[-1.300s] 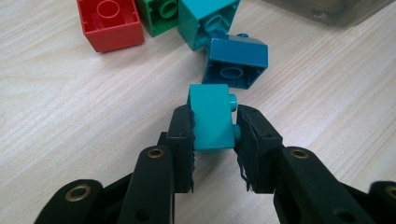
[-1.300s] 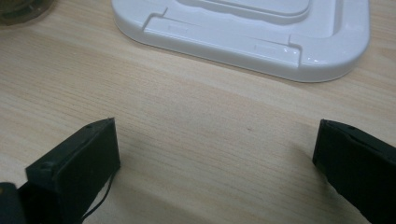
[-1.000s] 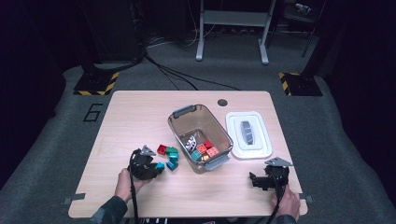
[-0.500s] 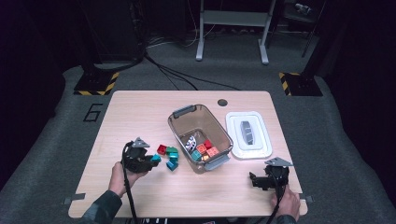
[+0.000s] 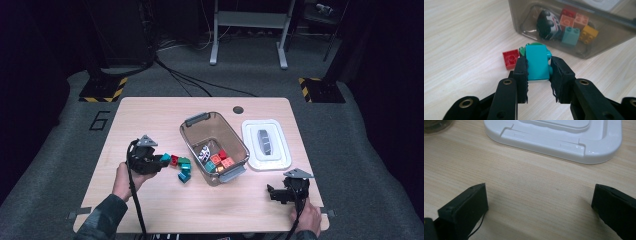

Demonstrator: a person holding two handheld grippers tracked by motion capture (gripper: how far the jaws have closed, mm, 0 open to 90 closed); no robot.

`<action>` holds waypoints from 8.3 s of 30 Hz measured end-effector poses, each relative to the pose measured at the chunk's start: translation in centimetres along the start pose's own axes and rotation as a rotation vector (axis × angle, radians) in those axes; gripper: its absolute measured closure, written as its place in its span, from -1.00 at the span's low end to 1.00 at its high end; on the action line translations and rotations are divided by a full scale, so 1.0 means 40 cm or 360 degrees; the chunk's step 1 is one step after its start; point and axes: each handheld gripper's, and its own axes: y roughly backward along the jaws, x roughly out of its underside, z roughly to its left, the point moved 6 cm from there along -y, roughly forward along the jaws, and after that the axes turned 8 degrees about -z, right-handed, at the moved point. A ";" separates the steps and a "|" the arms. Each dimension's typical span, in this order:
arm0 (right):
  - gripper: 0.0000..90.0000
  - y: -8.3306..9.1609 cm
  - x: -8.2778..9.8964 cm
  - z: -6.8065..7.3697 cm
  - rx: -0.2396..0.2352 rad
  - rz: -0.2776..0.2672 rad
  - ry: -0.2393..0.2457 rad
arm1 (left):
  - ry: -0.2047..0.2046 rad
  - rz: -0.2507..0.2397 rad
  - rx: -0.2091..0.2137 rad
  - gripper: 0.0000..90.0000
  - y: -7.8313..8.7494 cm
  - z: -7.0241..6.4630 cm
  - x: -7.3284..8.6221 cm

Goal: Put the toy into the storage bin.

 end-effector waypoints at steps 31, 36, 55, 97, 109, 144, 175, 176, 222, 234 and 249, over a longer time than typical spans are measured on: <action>-1.00 0.000 0.000 0.000 -0.0002 0.0002 -0.0004 | -0.0220 -0.0065 0.0160 0.51 -0.030 -0.124 -0.221; -1.00 0.000 0.000 0.000 -0.0001 0.0001 -0.0005 | -0.0256 -0.0053 0.0211 0.51 -0.055 -0.159 -0.233; -1.00 0.000 0.000 0.000 -0.0002 0.0001 -0.0003 | -0.0228 0.0113 0.0411 0.51 -0.143 -0.236 -0.191; -1.00 0.000 0.000 0.000 -0.0001 0.0000 -0.0001 | -0.0128 0.0008 0.0040 -0.61 -0.032 -0.075 -0.106; -1.00 0.000 0.000 0.000 -0.0002 0.0000 0.0001 | -0.0100 0.0121 -0.0060 -0.69 -0.089 -0.019 0.028; -1.00 0.000 0.000 0.000 -0.0001 0.0000 0.0001 | -0.0055 0.0167 -0.0015 0.06 -0.232 -0.073 0.143; -1.00 0.000 0.000 0.000 -0.0002 0.0001 -0.0003 | -0.0024 0.0117 0.0019 0.31 -0.132 -0.022 0.100; -1.00 0.000 0.000 0.000 -0.0001 0.0001 -0.0004 | -0.0014 0.0103 0.0018 0.31 -0.129 -0.020 0.096; -1.00 0.000 0.000 0.000 -0.0002 0.0001 -0.0003 | -0.0216 -0.0060 0.0039 0.31 -0.001 -0.056 -0.239; -1.00 0.000 0.000 0.000 -0.0003 0.0000 -0.0003 | -0.0250 -0.0034 0.0150 0.31 -0.044 -0.123 -0.272; -1.00 0.000 0.000 0.000 -0.0002 0.0001 -0.0003 | -0.0207 0.0109 0.0338 0.31 -0.127 -0.196 -0.204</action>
